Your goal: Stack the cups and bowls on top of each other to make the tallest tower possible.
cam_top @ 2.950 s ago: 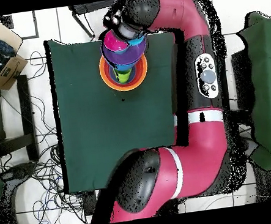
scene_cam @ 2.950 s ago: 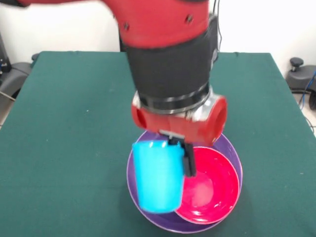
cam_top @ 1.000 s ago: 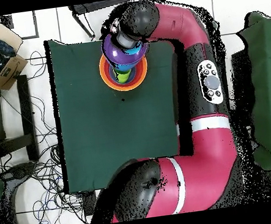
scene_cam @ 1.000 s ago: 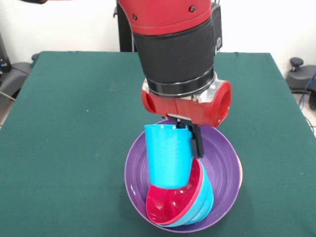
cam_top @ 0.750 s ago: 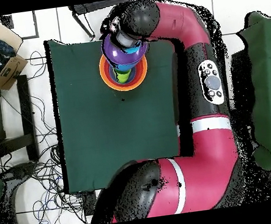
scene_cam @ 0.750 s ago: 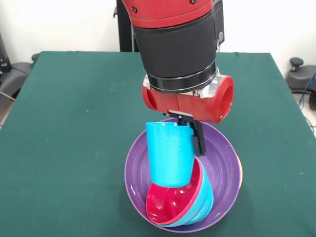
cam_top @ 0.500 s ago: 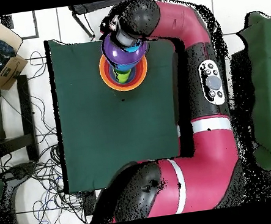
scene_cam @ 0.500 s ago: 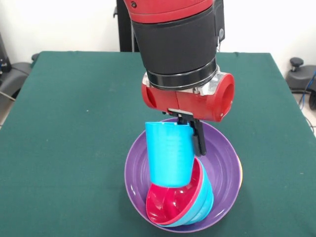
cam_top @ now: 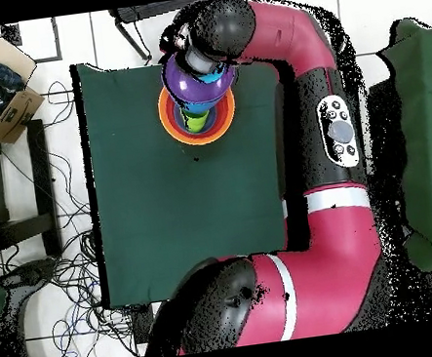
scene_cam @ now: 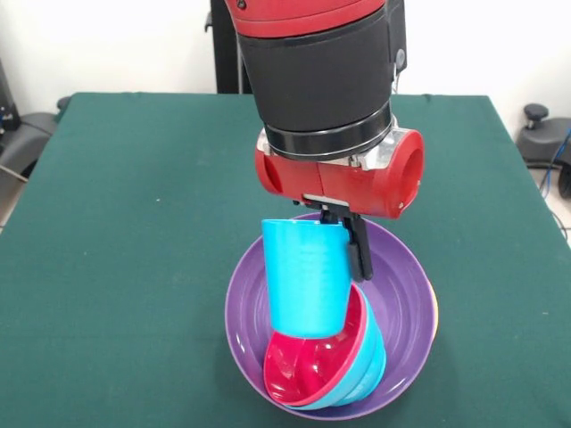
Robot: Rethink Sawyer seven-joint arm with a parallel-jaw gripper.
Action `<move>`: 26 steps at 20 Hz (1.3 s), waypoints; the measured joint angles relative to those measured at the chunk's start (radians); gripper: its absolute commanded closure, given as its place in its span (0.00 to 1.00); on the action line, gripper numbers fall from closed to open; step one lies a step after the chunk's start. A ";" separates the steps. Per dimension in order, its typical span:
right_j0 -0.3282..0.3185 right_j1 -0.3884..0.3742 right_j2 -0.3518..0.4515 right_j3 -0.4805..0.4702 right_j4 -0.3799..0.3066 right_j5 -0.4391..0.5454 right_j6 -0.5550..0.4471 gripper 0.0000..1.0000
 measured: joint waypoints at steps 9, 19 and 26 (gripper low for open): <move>0.000 -0.003 0.000 0.039 0.000 -0.069 0.000 1.00; -0.001 -0.007 -0.001 0.160 0.000 -0.213 0.000 0.00; 0.001 -0.006 -0.006 0.179 0.001 -0.225 0.000 0.00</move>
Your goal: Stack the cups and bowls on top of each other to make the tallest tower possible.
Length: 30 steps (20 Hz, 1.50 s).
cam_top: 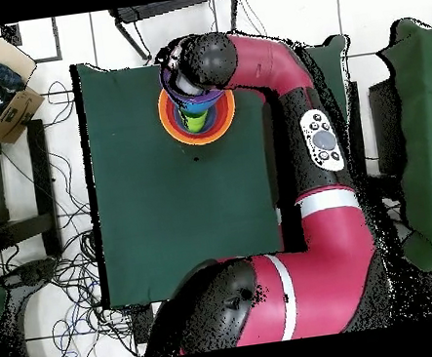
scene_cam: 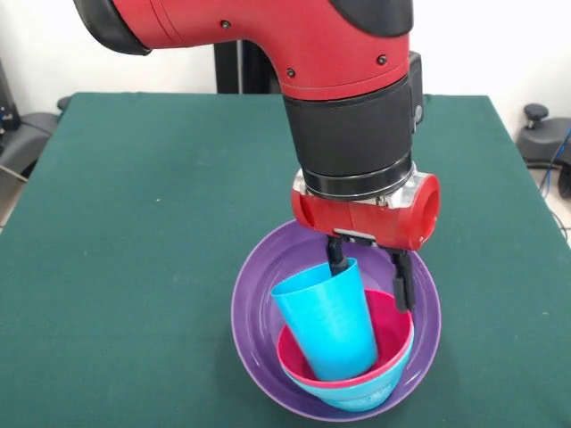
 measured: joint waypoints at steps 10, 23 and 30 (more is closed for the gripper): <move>0.006 -0.014 -0.023 0.001 0.000 0.003 0.000 0.00; 0.029 -0.170 -0.085 -0.008 0.021 0.174 0.000 0.00; 0.062 -0.203 -0.108 -0.133 0.031 0.365 0.000 0.00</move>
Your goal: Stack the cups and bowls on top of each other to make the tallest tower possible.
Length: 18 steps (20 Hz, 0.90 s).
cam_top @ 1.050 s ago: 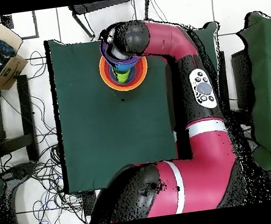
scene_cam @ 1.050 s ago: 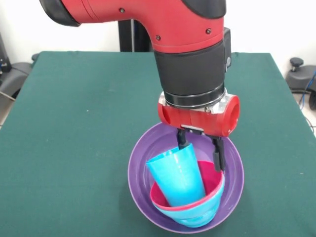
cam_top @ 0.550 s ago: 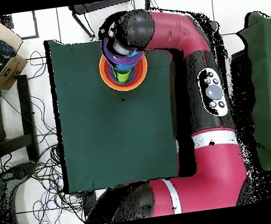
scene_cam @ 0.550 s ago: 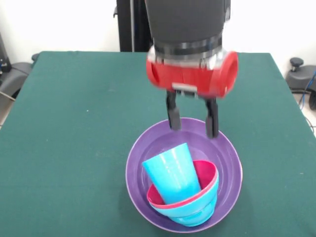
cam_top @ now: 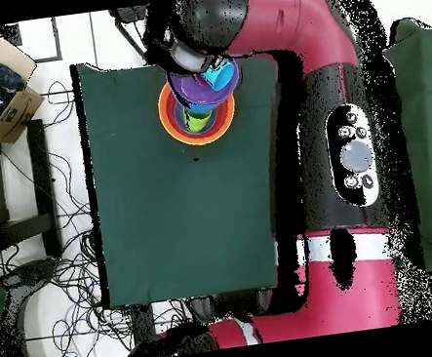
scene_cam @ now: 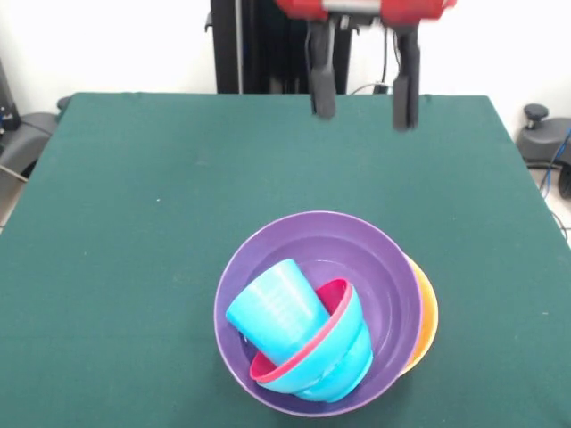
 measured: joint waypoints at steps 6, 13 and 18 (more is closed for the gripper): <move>0.017 0.019 0.000 -0.186 -0.002 0.145 0.000 0.00; 0.015 0.030 -0.003 -0.329 -0.005 0.184 0.000 0.00; 0.000 0.028 -0.006 -0.344 -0.004 0.184 0.000 0.00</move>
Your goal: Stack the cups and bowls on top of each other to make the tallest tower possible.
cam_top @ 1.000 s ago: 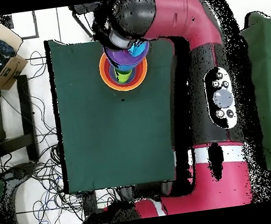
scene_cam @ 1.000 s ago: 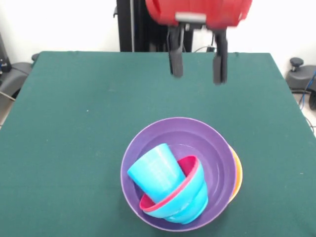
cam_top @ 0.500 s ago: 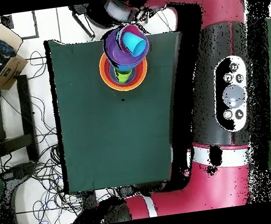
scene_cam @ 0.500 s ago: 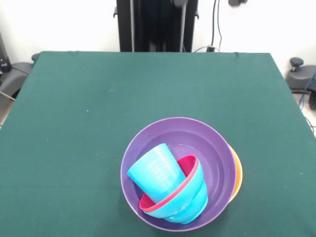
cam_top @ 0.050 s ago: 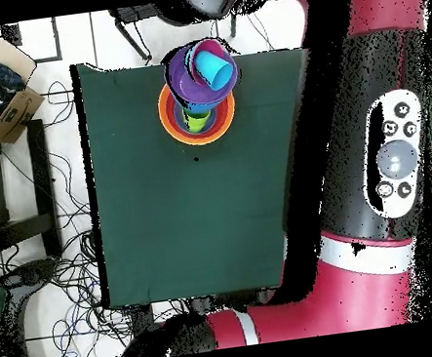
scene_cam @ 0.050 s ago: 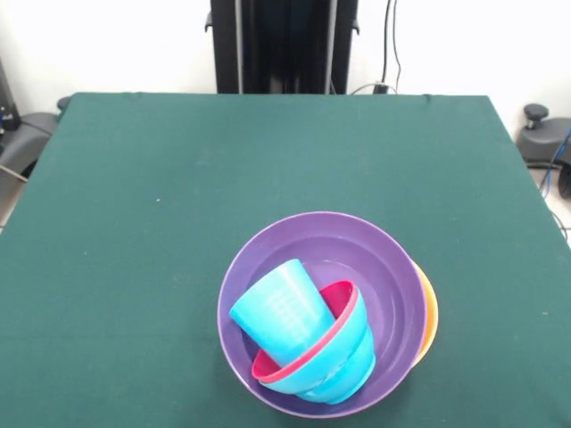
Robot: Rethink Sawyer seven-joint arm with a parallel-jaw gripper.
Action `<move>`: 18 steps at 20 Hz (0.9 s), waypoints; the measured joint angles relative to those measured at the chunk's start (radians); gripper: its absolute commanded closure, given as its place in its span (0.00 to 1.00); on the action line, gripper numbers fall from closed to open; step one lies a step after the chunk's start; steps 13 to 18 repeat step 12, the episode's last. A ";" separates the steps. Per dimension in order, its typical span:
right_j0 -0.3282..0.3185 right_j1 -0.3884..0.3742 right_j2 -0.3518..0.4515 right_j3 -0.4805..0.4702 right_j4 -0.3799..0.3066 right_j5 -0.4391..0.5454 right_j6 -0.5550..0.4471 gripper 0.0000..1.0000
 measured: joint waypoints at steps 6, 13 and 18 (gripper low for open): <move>-0.009 0.001 -0.005 0.000 0.000 -0.016 0.000 0.00; -0.009 0.003 -0.012 0.000 0.000 -0.052 0.000 0.00; -0.009 0.003 -0.012 0.000 0.000 -0.052 0.000 0.00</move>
